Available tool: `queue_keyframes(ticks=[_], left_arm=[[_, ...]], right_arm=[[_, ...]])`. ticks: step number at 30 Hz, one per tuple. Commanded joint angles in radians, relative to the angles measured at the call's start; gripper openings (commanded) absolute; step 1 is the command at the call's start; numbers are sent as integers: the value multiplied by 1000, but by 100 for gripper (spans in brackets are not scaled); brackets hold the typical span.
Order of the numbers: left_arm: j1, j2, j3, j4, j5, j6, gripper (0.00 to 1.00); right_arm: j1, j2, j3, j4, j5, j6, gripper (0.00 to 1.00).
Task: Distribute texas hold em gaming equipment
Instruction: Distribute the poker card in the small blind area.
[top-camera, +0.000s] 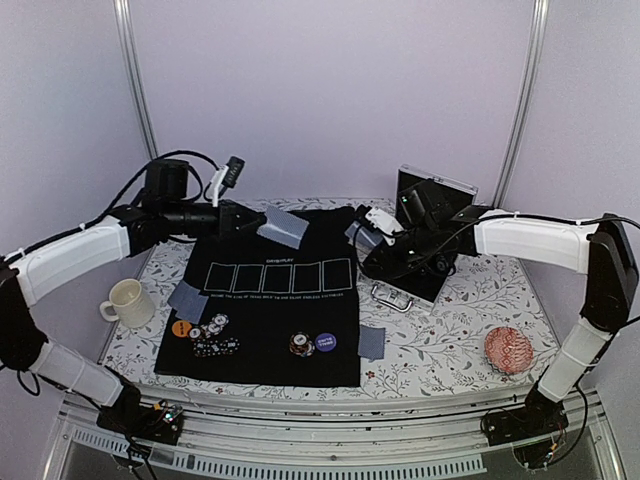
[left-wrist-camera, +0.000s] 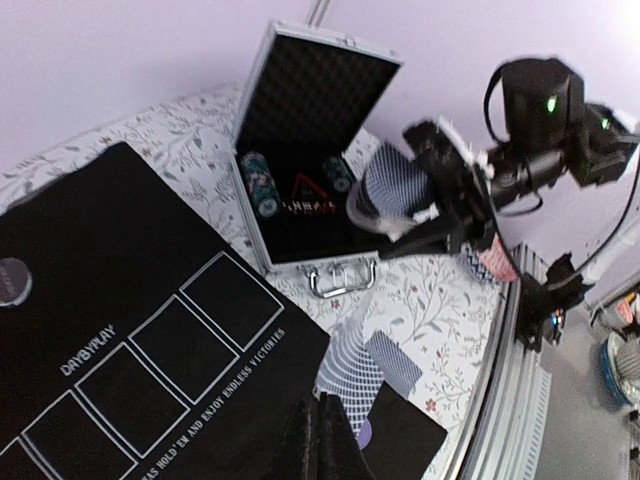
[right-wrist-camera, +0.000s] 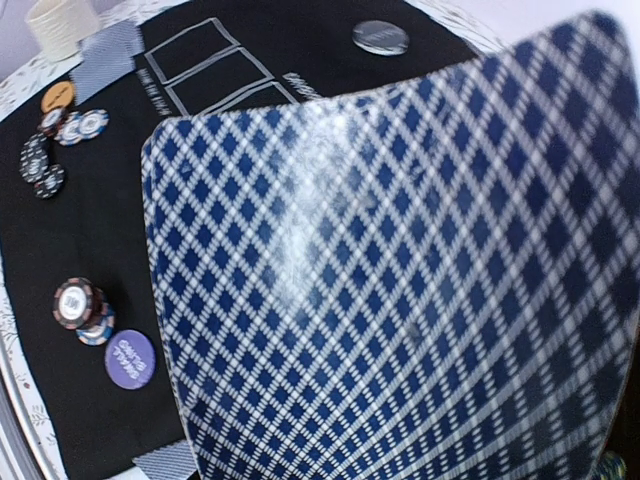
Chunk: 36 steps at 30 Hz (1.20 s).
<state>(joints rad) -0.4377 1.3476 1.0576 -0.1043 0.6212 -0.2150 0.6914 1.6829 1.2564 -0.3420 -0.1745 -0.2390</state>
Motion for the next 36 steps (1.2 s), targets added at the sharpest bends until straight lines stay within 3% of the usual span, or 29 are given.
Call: queue_keyframes(ticks=[1, 8, 14, 24, 36], left_arm=[[-106, 129, 110, -290, -15, 257, 0], [-349, 430, 417, -611, 1, 593, 0], [-465, 743, 701, -833, -49, 698, 0], [-536, 944, 934, -861, -205, 711, 0], [-582, 998, 970, -837, -382, 756, 0]], right_arm=[[-55, -76, -13, -36, 64, 46, 36], [-100, -107, -31, -94, 116, 83, 36], [-103, -113, -32, -103, 103, 97, 36], [-103, -108, -33, -101, 80, 102, 37], [-102, -100, -35, -89, 62, 101, 37]])
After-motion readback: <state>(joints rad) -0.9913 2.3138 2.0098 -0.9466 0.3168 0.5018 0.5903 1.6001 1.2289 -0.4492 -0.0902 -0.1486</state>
